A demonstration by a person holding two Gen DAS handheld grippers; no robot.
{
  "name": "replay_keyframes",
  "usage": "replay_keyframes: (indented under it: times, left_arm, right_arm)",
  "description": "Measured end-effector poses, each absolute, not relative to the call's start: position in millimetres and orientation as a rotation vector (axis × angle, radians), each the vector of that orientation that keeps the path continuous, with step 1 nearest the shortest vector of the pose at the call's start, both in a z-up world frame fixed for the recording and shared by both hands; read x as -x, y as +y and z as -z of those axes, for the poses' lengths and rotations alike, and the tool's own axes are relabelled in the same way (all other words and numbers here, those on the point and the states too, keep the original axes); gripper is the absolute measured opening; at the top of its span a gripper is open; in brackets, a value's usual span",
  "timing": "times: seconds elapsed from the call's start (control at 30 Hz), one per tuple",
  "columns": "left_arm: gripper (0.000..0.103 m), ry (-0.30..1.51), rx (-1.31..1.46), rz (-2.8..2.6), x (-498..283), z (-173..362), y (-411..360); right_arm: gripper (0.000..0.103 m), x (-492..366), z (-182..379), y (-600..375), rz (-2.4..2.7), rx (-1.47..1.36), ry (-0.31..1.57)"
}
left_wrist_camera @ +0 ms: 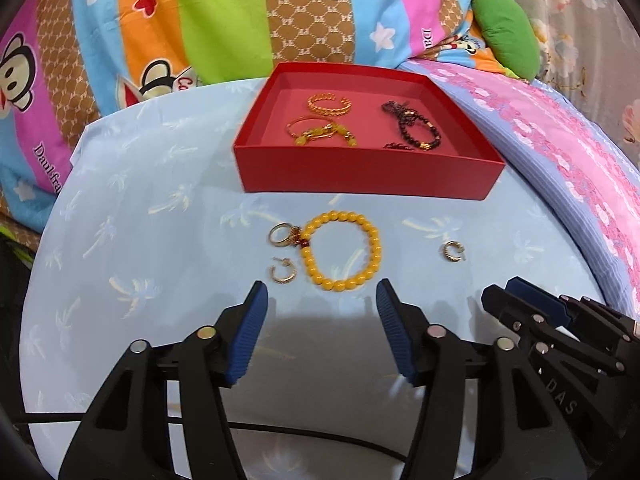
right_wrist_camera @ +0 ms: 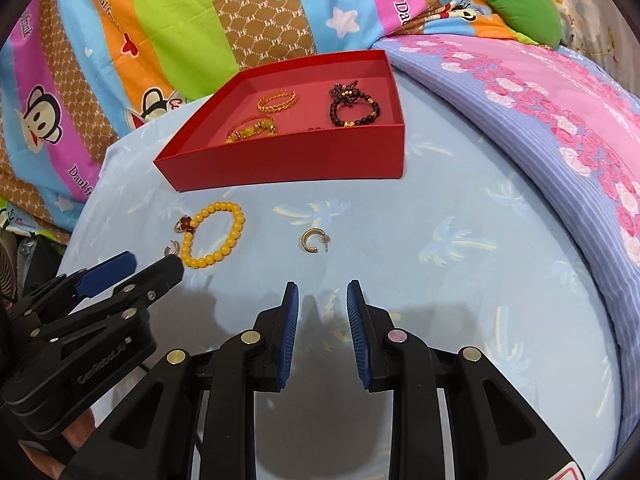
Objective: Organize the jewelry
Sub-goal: 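Withdraw both tools from the box back over the remaining jewelry, then close the left tool on the yellow round-bead bracelet and lift it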
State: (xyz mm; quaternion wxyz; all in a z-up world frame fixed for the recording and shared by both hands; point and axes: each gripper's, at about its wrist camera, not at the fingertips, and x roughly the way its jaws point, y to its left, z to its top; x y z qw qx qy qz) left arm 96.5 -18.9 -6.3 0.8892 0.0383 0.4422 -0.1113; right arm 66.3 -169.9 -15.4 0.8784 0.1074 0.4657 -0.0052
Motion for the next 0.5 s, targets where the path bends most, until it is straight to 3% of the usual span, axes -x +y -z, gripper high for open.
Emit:
replay_keyframes:
  times: [0.5]
  left_arm:
    - [0.055, 0.957, -0.033, 0.192, -115, 18, 5]
  right_arm:
    - [0.026, -82, 24, -162, -0.01, -0.22, 0.987]
